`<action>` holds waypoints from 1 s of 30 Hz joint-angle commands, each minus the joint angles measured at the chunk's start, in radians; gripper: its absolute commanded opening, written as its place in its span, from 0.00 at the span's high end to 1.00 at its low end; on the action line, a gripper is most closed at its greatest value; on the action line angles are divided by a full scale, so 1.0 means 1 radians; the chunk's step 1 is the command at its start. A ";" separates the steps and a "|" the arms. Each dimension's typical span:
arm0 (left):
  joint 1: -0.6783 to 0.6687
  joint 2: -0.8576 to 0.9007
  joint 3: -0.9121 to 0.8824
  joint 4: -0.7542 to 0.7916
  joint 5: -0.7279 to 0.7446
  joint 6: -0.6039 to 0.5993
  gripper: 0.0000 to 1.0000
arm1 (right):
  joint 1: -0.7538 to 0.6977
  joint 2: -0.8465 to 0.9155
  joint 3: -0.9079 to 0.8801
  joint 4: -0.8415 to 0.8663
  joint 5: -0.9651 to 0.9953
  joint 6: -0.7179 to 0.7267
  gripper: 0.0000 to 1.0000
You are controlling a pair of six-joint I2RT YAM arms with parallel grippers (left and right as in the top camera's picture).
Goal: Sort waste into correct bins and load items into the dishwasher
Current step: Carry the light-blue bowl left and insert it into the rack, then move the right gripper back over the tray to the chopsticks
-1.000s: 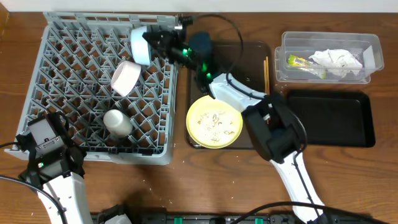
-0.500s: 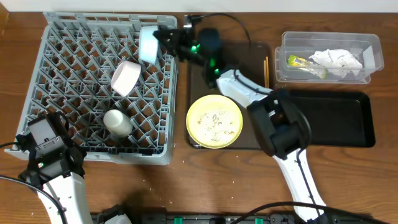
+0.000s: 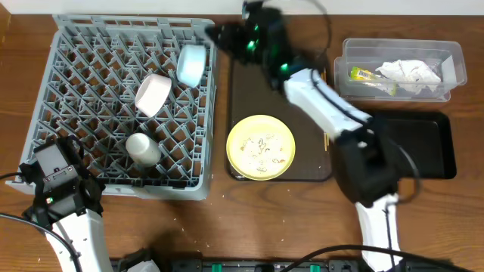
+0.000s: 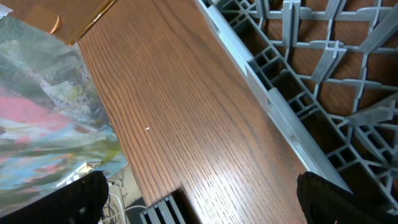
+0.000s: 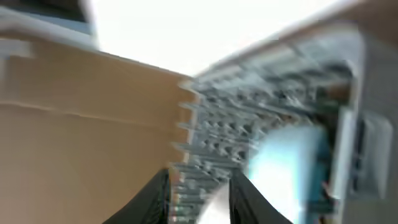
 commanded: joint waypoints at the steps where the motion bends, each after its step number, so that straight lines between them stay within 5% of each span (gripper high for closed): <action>1: 0.005 -0.002 0.018 -0.003 -0.012 0.014 0.02 | -0.027 -0.108 0.009 -0.050 0.047 -0.113 0.69; 5: 0.005 -0.002 0.018 -0.003 -0.012 0.014 0.02 | -0.043 -0.190 0.009 -0.206 0.129 -0.200 0.59; 13: 0.005 -0.002 0.018 -0.003 -0.012 0.014 0.02 | -0.124 -0.345 0.009 -0.702 0.354 -0.344 0.11; 18: 0.005 -0.002 0.018 -0.003 -0.012 0.014 0.02 | -0.194 -0.408 0.009 -1.057 0.473 -0.460 0.01; 24: 0.005 -0.002 0.018 -0.003 -0.012 0.014 0.02 | -0.215 -0.408 0.008 -1.351 0.475 -0.617 0.01; 30: 0.005 -0.002 0.018 -0.003 -0.012 0.014 0.02 | -0.212 -0.407 0.006 -1.457 0.477 -0.641 0.01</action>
